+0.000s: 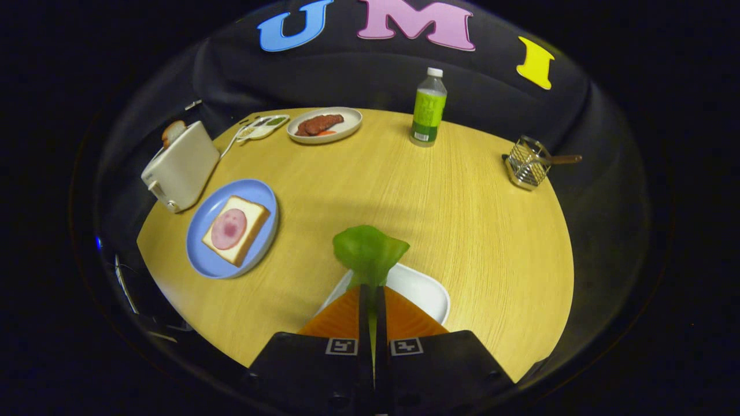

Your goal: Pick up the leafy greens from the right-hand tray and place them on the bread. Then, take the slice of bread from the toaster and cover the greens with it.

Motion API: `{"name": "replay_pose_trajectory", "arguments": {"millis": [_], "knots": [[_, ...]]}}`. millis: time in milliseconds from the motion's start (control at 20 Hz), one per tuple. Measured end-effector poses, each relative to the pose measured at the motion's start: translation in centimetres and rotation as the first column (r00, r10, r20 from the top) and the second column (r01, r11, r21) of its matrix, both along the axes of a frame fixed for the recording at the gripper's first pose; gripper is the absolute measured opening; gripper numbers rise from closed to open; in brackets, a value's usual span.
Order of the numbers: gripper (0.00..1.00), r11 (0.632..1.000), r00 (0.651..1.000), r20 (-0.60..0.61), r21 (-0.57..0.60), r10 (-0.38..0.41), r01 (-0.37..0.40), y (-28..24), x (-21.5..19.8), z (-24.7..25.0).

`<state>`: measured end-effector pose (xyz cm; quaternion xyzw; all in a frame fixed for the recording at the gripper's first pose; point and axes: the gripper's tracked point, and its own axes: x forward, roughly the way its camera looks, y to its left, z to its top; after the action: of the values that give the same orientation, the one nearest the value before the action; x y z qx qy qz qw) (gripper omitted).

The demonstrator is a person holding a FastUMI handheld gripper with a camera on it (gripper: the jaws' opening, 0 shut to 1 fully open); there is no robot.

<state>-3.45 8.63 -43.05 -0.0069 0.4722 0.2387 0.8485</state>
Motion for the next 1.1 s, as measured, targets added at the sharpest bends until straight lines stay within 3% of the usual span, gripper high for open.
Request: {"name": "replay_pose_trajectory", "arguments": {"millis": [300,600,1000,1100], "knots": [[0.06,0.984,0.993,0.019,0.137,0.115,-0.116,9.4,0.2,6.8],[0.06,0.959,0.975,-0.007,0.184,0.221,-0.216,18.0,-0.4,8.2],[0.06,0.953,0.965,-0.033,0.168,0.262,-0.253,21.8,0.0,6.7],[0.11,0.954,0.965,-0.027,0.164,0.259,-0.251,21.9,0.3,6.7]]}}
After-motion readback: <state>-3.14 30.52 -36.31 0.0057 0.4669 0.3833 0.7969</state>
